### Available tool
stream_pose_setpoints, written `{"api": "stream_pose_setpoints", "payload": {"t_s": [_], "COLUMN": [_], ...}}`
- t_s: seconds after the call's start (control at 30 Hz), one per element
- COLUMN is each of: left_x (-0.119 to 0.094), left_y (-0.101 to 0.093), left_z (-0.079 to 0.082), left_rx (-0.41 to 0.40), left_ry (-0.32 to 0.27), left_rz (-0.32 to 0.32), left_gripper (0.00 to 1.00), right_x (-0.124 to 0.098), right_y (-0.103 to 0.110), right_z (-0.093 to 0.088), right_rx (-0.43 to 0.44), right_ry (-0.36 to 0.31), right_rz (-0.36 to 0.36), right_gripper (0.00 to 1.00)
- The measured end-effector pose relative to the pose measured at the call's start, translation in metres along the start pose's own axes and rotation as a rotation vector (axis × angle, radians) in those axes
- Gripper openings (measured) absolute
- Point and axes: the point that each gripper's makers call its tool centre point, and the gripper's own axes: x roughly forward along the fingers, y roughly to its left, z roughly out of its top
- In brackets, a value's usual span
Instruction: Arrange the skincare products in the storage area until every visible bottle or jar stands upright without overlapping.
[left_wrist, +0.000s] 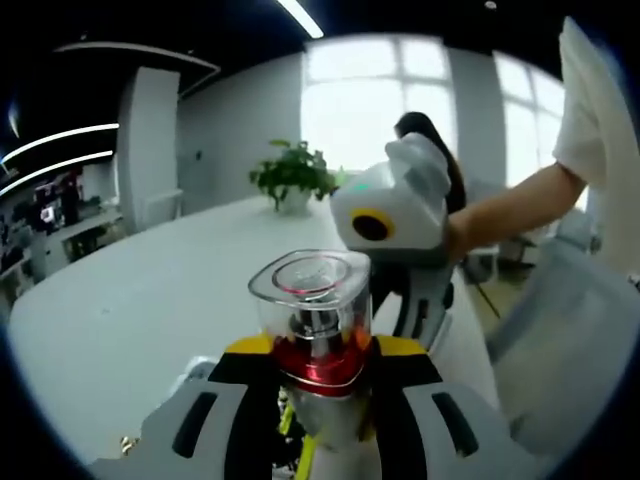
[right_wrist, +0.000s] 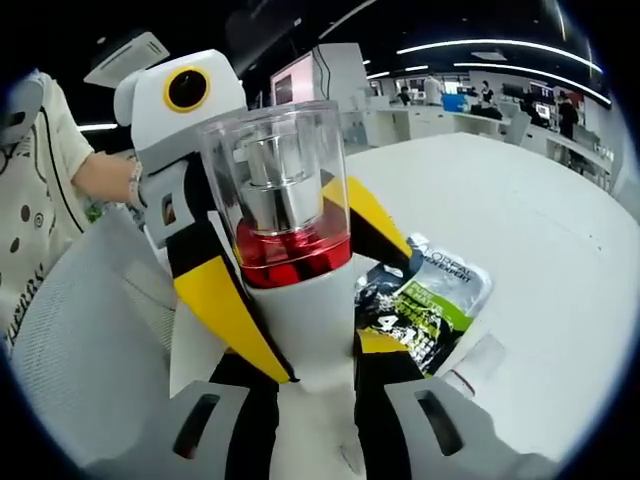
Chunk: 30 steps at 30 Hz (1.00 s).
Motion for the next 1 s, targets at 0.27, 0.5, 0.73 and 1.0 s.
{"api": "stream_pose_setpoints", "payload": {"t_s": [0.27,0.5,0.73,1.0], "left_x": [0.01,0.02,0.026,0.031], "left_y": [0.011,0.019,0.028,0.034], "left_z": [0.003,0.006,0.007,0.009], "left_rx": [0.034,0.077,0.096,0.108], "left_ry": [-0.018,-0.03,-0.047,-0.071], "left_rz": [0.006,0.025,0.025,0.039], "left_gripper": [0.29,0.29,0.3,0.3], "right_x": [-0.003,-0.007,-0.009,-0.011], "right_y": [-0.017,-0.032,-0.042,-0.049], "right_z": [0.002,0.004,0.005,0.006], "right_rx": [-0.015,-0.047,-0.061,-0.092], "right_ry": [-0.006,-0.001,0.0,0.008], "right_rz": [-0.05,-0.08,-0.094,-0.102], "right_gripper": [0.28,0.28,0.28,0.28]}}
